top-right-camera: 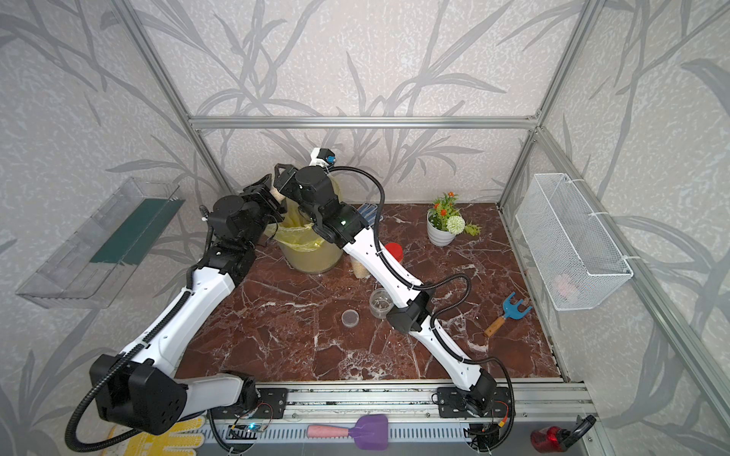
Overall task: Empty expired oatmeal from jars
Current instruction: Pour the expired oatmeal into the trash bin.
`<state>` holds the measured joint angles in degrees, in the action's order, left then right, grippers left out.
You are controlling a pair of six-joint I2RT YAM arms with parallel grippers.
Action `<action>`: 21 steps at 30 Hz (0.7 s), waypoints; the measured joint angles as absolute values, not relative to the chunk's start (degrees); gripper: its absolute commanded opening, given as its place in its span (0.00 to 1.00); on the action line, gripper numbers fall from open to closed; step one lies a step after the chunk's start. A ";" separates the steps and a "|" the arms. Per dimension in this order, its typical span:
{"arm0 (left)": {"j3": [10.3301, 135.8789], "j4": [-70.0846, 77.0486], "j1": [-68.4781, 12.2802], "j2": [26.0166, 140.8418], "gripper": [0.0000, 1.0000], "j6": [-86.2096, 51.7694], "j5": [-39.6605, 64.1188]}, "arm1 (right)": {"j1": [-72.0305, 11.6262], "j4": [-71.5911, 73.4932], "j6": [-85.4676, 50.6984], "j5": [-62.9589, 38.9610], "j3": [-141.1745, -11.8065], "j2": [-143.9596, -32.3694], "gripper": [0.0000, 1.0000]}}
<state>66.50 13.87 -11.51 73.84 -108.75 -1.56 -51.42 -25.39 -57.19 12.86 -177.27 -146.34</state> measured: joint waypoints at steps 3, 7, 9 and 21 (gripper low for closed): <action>66.50 14.87 -11.51 74.50 0.00 -108.86 -1.50 | -51.24 -26.06 -56.69 12.60 -177.27 -146.34 0.61; 66.50 15.27 -10.68 75.22 0.00 -108.55 -1.61 | -51.72 -28.32 -54.48 11.05 -177.25 -146.34 0.69; 66.48 15.44 -10.44 75.48 0.00 -108.55 -1.65 | -52.21 -29.36 -53.63 10.48 -177.25 -146.34 0.73; 66.48 15.90 -8.45 77.06 0.00 -108.36 -1.15 | -52.14 -35.03 -51.20 9.96 -177.51 -146.34 0.76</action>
